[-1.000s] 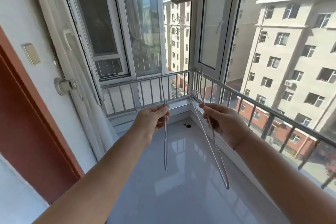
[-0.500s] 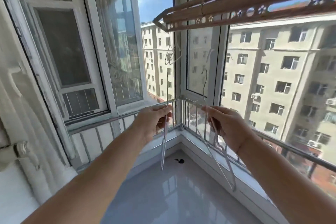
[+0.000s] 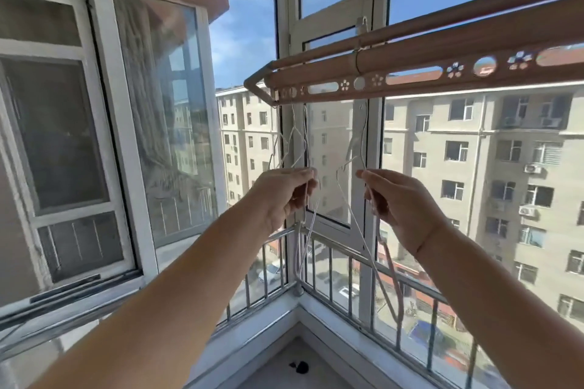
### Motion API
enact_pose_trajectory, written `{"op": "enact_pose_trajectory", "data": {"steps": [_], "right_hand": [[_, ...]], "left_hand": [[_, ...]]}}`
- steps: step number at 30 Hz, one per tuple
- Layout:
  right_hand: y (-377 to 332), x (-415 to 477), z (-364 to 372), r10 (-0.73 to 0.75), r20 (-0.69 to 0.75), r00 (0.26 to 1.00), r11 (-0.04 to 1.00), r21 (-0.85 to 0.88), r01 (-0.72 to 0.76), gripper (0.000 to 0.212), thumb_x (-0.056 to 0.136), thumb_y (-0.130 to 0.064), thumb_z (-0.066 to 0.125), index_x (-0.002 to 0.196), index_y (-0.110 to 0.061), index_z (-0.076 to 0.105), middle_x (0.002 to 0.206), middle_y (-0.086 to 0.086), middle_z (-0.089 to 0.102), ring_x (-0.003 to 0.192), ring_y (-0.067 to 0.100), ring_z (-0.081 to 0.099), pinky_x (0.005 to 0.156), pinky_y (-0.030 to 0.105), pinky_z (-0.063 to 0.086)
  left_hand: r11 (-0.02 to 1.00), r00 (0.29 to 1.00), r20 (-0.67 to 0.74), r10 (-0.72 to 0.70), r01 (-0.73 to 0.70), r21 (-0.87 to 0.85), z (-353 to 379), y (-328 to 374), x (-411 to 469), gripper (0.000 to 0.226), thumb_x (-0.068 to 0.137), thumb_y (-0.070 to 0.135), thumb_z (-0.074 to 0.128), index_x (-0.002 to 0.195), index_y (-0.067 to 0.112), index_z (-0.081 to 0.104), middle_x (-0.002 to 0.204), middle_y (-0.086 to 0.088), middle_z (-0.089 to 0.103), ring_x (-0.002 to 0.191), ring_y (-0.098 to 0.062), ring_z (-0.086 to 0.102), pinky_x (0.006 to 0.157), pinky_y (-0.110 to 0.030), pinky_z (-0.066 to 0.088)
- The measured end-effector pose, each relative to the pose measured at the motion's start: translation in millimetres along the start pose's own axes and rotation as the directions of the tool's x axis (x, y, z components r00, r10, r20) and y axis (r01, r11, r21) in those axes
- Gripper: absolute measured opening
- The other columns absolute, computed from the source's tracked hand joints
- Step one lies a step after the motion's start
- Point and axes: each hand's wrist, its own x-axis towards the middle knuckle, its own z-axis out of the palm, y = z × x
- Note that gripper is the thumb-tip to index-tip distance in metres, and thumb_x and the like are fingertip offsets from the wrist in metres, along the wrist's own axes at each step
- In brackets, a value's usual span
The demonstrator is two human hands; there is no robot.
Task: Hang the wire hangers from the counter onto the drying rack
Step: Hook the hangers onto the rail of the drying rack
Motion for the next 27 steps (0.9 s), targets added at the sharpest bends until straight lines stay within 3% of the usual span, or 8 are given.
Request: {"op": "enact_pose_trajectory", "data": {"steps": [13,21,27], "right_hand": [[-7.2,117.2,6.3,-0.101,-0.087,0.991,0.994,-0.061,0.096,0.014,0.088,-0.015,0.060,0.094,-0.007,0.069,0.050,-0.003,0.052,0.044,0.009,0.039,0.050,0.020,0.035],[-2.3,147.6,6.8,-0.129,-0.130,0.983,0.986,-0.121,0.114,0.010,0.088,-0.015,0.061,0.088,-0.011,0.070,0.050,-0.003,0.052,0.041,0.007,0.038,0.050,0.020,0.035],[17.5,154.1,8.4,-0.101,-0.165,0.981,0.989,-0.125,0.080,0.010,0.088,-0.014,0.060,0.089,-0.012,0.070,0.045,-0.006,0.050,0.044,0.007,0.039,0.050,0.019,0.035]], "left_hand": [[0.996,0.994,0.077,0.076,-0.079,0.039,16.9,37.9,139.7,0.016,0.091,0.011,0.056,0.099,0.000,0.065,0.077,-0.006,0.062,0.068,-0.012,0.055,0.063,-0.024,0.043],[0.997,0.992,0.103,0.068,-0.072,0.034,20.8,40.7,197.1,0.018,0.091,0.010,0.055,0.102,-0.001,0.064,0.077,-0.006,0.062,0.065,-0.011,0.053,0.059,-0.021,0.043],[0.998,0.988,0.145,0.046,-0.051,0.033,19.1,34.3,220.1,0.013,0.092,0.009,0.054,0.090,0.002,0.064,0.074,-0.005,0.060,0.065,-0.010,0.051,0.058,-0.021,0.041]]}}
